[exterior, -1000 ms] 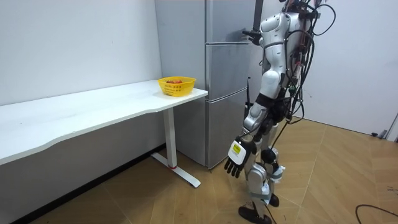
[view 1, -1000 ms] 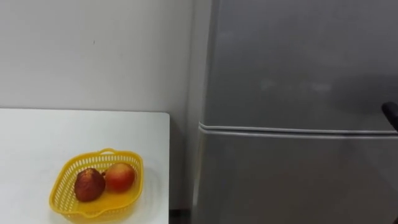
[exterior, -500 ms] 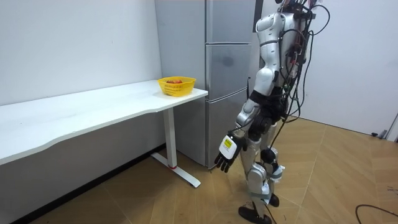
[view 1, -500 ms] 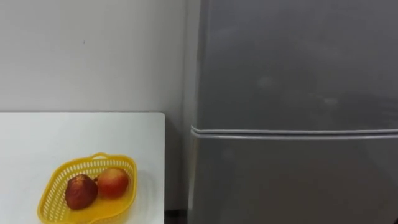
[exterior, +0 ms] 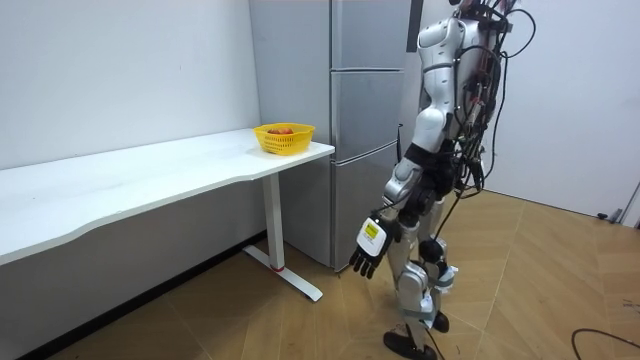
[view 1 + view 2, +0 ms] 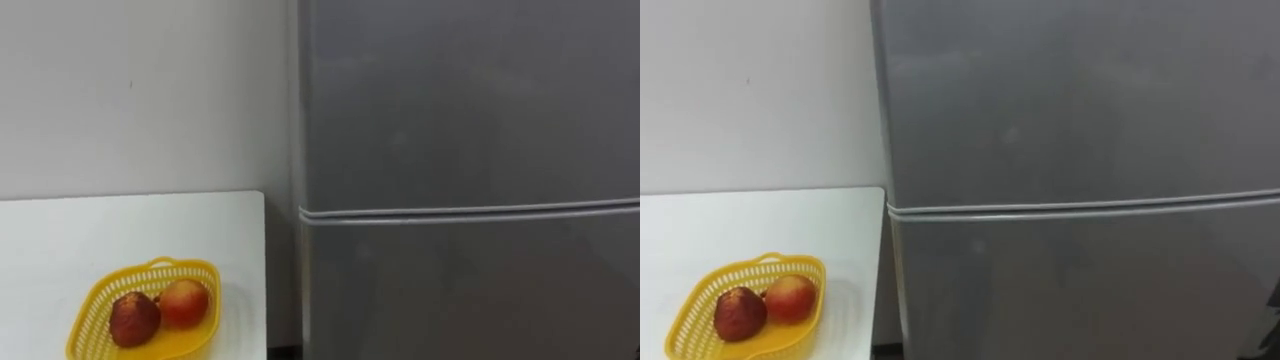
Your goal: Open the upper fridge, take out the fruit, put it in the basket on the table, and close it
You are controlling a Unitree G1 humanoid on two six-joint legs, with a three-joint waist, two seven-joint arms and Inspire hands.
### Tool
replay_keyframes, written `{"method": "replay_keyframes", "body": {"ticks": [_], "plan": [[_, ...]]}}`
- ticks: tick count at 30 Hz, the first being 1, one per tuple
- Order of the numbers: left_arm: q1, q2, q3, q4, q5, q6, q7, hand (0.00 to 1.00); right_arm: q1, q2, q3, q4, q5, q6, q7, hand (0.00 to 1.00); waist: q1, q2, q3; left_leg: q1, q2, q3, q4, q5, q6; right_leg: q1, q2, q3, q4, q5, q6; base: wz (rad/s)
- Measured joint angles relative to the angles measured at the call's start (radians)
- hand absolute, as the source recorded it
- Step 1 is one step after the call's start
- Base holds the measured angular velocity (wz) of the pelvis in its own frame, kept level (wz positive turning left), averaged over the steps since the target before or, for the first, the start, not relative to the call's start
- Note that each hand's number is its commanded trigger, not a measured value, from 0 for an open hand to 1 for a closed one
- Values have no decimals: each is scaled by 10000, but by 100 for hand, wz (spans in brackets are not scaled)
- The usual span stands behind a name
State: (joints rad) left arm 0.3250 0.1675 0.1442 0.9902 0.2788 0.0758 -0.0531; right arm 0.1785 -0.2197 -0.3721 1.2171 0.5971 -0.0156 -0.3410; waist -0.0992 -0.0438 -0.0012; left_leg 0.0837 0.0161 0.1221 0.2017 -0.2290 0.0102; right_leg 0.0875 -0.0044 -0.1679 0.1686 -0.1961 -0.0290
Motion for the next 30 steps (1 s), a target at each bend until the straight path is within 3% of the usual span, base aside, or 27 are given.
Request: {"method": "replay_keyframes", "body": {"ticks": [5, 11, 14, 23, 30], "plan": [[140, -6, -3, 249, -10, 235, -133, 0, 21, 159, 725, 1046, -2229, 288, 1134, 0, 202, 50, 1, -6, -25, -8, 5, 0, 0, 34, -51, -155, -15, -29, 1, 3], [-114, -14, -658, 320, -16, 581, -230, 0, -53, 203, 2443, 1110, -5540, 818, 1661, 0, 485, 168, 3, -15, -95, -142, 37, -2, 8, 15, -102, -212, 22, -66, 39, 5], [-241, -14, -738, 298, -14, 583, -292, 0, -162, 285, 2728, 1133, -6419, 1032, 1829, 0, 580, 232, 14, 10, -93, -175, 32, -1, 8, 83, -101, -252, 6, -67, 39, 3], [-162, -241, -938, 239, -3, 990, -433, 0, -2, 582, 3372, 1114, -7700, 1628, 2375, 0, 588, 326, 42, 182, -123, -181, 28, -3, 8, 323, -131, -297, 6, -208, 54, 3], [-253, -266, -1331, 266, -12, 1112, -618, 0, -17, 700, 3530, 1100, -7993, 1721, 2737, 0, 604, 285, 52, 323, -126, -193, 9, -3, 7, 488, -128, -328, 14, -213, 49, 0]]}}
